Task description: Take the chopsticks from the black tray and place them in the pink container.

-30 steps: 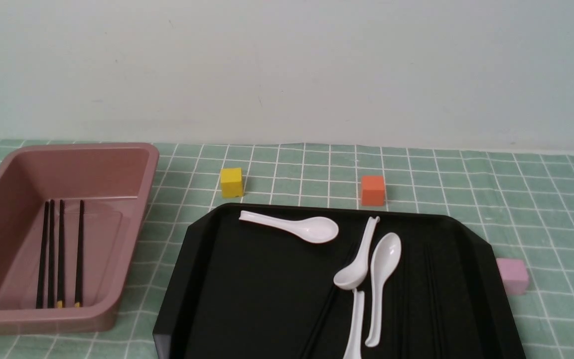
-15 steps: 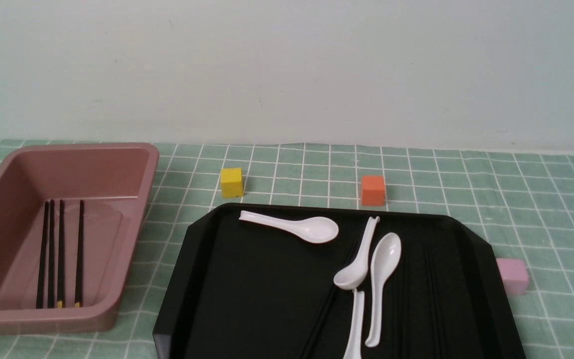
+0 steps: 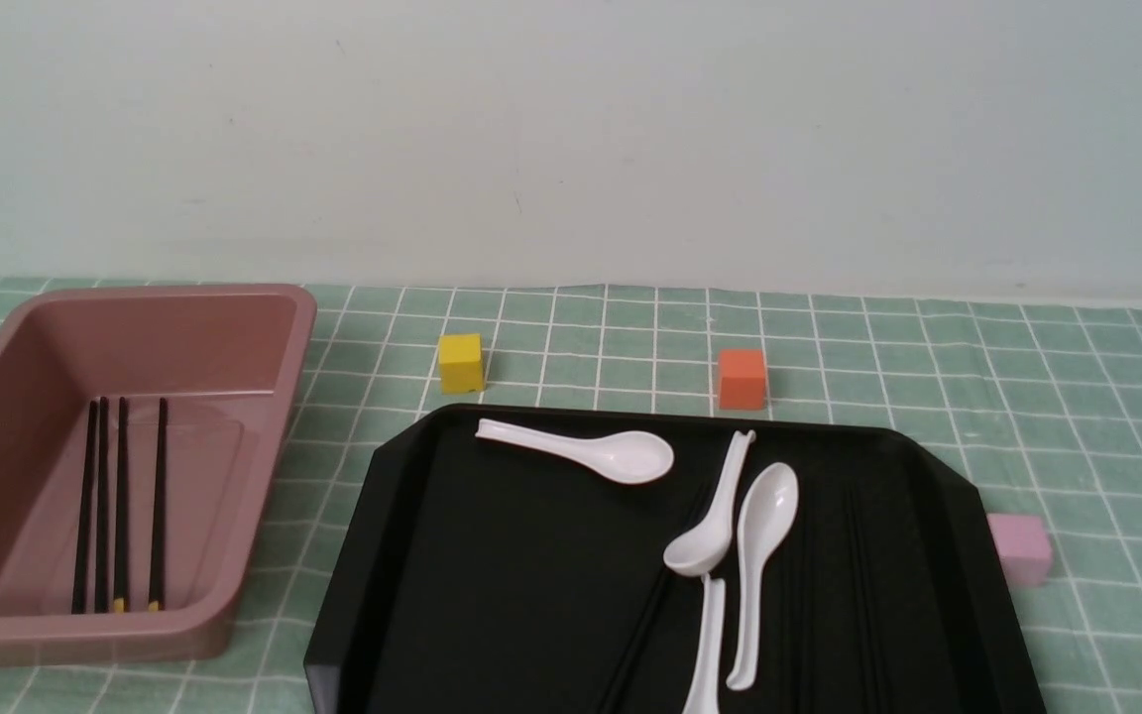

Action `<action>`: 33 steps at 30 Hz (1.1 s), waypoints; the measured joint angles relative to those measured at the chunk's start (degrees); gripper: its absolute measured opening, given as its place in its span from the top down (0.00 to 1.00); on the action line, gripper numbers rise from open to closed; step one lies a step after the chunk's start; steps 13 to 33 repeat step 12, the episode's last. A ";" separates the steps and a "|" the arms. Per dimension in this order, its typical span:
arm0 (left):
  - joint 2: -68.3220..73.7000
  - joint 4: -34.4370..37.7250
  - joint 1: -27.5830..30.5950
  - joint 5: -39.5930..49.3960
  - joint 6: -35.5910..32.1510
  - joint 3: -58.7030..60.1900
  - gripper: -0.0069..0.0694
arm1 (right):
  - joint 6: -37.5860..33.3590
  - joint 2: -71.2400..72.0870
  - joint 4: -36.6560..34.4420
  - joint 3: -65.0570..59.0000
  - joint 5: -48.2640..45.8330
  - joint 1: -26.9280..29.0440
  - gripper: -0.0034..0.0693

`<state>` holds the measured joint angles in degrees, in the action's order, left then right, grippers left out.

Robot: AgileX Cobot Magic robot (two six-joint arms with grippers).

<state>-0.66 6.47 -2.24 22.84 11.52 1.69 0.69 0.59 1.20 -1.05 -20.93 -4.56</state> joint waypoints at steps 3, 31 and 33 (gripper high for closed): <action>0.00 0.00 0.00 0.00 0.00 0.00 0.86 | 0.00 0.00 0.00 0.00 0.00 0.00 0.62; 0.00 0.00 0.00 0.00 0.00 0.00 0.85 | 0.00 0.00 0.00 0.00 0.00 0.00 0.62; 0.00 0.00 0.00 0.00 0.00 0.00 0.85 | 0.00 0.00 0.00 0.00 0.00 0.00 0.62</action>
